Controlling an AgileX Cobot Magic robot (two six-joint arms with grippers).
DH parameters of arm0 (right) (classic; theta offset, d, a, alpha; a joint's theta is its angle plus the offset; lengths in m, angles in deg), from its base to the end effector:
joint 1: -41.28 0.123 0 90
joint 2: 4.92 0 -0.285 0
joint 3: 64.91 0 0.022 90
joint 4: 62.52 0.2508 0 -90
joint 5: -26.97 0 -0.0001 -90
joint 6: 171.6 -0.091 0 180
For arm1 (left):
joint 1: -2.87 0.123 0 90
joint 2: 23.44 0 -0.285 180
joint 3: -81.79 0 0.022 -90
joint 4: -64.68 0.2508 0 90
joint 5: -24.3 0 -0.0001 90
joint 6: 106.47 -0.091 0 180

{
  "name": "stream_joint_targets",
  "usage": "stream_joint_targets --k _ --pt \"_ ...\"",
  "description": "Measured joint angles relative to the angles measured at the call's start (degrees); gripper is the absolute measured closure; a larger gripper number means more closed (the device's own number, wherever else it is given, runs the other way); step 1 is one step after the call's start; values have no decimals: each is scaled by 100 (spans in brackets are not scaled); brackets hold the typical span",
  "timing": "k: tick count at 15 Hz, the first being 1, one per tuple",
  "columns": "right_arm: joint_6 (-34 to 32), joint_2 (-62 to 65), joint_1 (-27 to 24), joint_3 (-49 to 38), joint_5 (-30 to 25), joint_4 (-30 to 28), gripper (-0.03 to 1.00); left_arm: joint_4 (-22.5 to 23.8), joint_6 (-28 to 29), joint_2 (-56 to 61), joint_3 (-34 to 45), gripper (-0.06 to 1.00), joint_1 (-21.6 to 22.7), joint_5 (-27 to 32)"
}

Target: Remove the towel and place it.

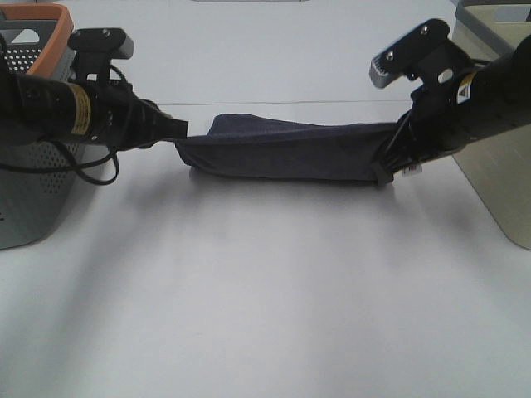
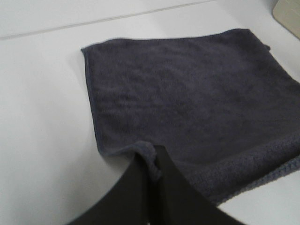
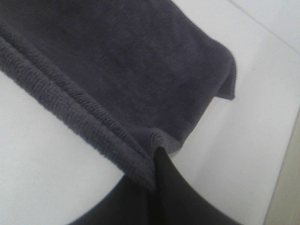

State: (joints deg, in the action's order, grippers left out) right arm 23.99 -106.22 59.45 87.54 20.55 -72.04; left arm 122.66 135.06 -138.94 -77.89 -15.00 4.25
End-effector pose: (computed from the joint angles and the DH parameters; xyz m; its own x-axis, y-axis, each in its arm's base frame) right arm 0.3131 0.1010 0.1977 -0.4838 -0.6044 -0.6330 -0.5566 0.7706 -0.3103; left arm 0.3580 -0.1431 0.1659 -0.5889 0.0991 -0.8021 0.4693 0.8499 -0.2396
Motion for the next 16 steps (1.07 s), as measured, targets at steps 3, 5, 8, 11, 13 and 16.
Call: stream_joint_targets --k 3,5,8,11,13,16 --pt "120 46 516 -739 34 6 94 -539 -281 413 911 94 0 69" --pt "504 52 888 -1071 40 -11 94 -670 -281 493 1306 94 0 143" --pt "1392 52 1083 -1226 17 -264 94 -693 29 493 1621 94 0 143" --pt "2131 -109 1117 -1232 -281 -292 94 -625 132 498 1713 94 0 86" --pt "2172 -178 1117 -1232 -430 -286 93 -584 132 498 1713 91 0 40" --pt "2183 -178 1117 -1232 -550 -286 58 -493 132 498 1713 52 0 92"
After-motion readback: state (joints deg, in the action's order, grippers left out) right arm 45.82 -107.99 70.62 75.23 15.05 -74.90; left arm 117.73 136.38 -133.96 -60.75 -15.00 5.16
